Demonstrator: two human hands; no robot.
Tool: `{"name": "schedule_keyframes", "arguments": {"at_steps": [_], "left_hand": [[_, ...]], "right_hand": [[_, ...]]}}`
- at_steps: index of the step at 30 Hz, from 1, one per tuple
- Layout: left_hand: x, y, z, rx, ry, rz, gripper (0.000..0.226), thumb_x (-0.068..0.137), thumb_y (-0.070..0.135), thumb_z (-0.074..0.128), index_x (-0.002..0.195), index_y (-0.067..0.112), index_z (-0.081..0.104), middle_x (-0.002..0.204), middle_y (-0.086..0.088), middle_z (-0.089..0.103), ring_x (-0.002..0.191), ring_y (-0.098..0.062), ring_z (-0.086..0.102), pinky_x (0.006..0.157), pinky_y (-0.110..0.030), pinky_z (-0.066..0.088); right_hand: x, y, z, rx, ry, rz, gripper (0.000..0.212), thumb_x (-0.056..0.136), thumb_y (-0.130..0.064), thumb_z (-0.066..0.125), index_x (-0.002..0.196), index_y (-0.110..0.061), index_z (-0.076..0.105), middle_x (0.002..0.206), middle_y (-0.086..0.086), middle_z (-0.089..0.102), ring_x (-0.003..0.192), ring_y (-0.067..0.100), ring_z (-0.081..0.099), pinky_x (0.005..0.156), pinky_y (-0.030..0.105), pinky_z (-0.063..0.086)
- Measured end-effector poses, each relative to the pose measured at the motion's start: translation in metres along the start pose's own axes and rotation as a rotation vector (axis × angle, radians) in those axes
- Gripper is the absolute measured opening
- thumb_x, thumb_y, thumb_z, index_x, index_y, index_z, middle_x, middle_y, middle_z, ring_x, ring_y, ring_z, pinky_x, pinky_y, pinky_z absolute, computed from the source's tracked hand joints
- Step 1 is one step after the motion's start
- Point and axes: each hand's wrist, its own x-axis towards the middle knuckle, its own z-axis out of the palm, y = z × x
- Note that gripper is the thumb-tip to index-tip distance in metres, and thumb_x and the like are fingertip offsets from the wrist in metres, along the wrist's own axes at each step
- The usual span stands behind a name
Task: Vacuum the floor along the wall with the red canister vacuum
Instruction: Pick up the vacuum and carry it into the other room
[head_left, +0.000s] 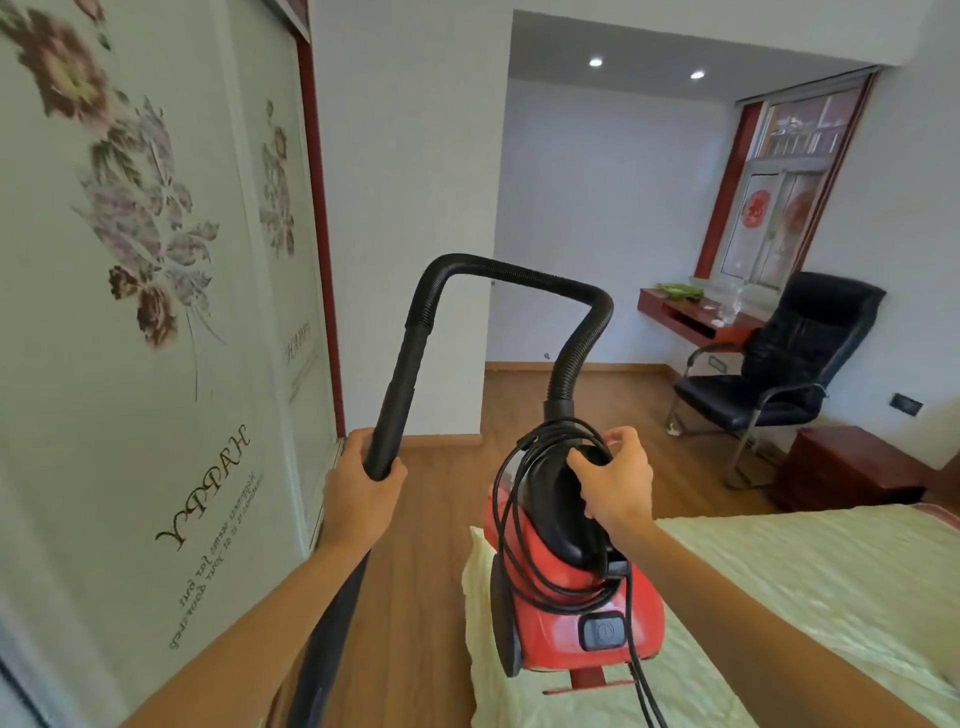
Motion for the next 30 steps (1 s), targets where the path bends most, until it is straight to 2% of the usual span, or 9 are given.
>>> {"name": "schedule_keyframes", "arguments": {"at_steps": [3, 8, 11, 15, 21, 25, 30], "left_hand": [[0.024, -0.01, 0.002, 0.012, 0.054, -0.029, 0.036, 0.089, 0.018, 0.07, 0.121, 0.022, 0.054, 0.089, -0.006, 0.067, 0.062, -0.015, 0.063, 0.046, -0.013, 0.044], [0.058, -0.025, 0.006, 0.007, 0.118, -0.061, 0.036, 0.089, 0.016, 0.068, 0.121, 0.022, 0.054, 0.073, -0.009, 0.064, 0.054, -0.021, 0.06, 0.045, -0.026, 0.048], [0.077, -0.038, 0.01, 0.025, 0.124, -0.069, 0.035, 0.089, 0.017, 0.067, 0.121, 0.025, 0.053, 0.07, -0.008, 0.062, 0.051, -0.017, 0.056, 0.044, -0.028, 0.049], [0.11, -0.059, 0.018, 0.037, 0.12, -0.076, 0.037, 0.089, 0.017, 0.068, 0.123, 0.023, 0.054, 0.072, -0.008, 0.063, 0.051, -0.017, 0.058, 0.046, -0.029, 0.05], [0.189, -0.093, 0.035, 0.059, 0.093, -0.056, 0.042, 0.088, 0.016, 0.07, 0.127, 0.018, 0.054, 0.079, -0.005, 0.063, 0.053, -0.011, 0.058, 0.046, -0.019, 0.046], [0.249, -0.115, 0.044, 0.09, 0.07, -0.034, 0.043, 0.088, 0.018, 0.072, 0.127, 0.016, 0.054, 0.084, -0.004, 0.066, 0.058, -0.009, 0.06, 0.049, -0.016, 0.046], [0.306, -0.138, 0.064, 0.102, 0.059, -0.04, 0.047, 0.088, 0.019, 0.072, 0.131, 0.016, 0.052, 0.092, -0.009, 0.068, 0.062, -0.012, 0.064, 0.053, -0.019, 0.051]], "right_hand": [[0.03, -0.005, 0.02, 0.003, -0.039, -0.036, 0.033, 0.09, -0.026, 0.072, 0.11, -0.027, 0.045, 0.092, -0.004, 0.062, 0.074, 0.027, 0.07, 0.062, 0.047, 0.064], [0.073, -0.011, 0.054, 0.02, -0.075, -0.07, 0.032, 0.089, -0.025, 0.073, 0.107, -0.027, 0.046, 0.09, 0.003, 0.066, 0.072, 0.027, 0.07, 0.063, 0.049, 0.063], [0.095, -0.013, 0.08, 0.038, -0.091, -0.065, 0.033, 0.09, -0.023, 0.072, 0.109, -0.026, 0.046, 0.092, 0.009, 0.068, 0.07, 0.027, 0.07, 0.057, 0.042, 0.063], [0.125, -0.014, 0.118, 0.067, -0.111, -0.045, 0.034, 0.09, -0.021, 0.073, 0.111, -0.024, 0.046, 0.094, 0.014, 0.069, 0.065, 0.027, 0.067, 0.043, 0.029, 0.054], [0.179, -0.019, 0.174, 0.071, -0.105, -0.006, 0.033, 0.089, -0.019, 0.072, 0.113, -0.019, 0.049, 0.08, 0.014, 0.068, 0.044, 0.021, 0.057, 0.042, 0.03, 0.051], [0.222, -0.026, 0.209, 0.084, -0.086, 0.006, 0.034, 0.088, -0.018, 0.072, 0.111, -0.019, 0.048, 0.069, 0.013, 0.066, 0.039, 0.021, 0.055, 0.045, 0.036, 0.054], [0.27, -0.032, 0.234, 0.078, -0.033, 0.001, 0.035, 0.089, -0.018, 0.072, 0.112, -0.019, 0.047, 0.08, 0.015, 0.068, 0.046, 0.022, 0.06, 0.043, 0.032, 0.052]]}}
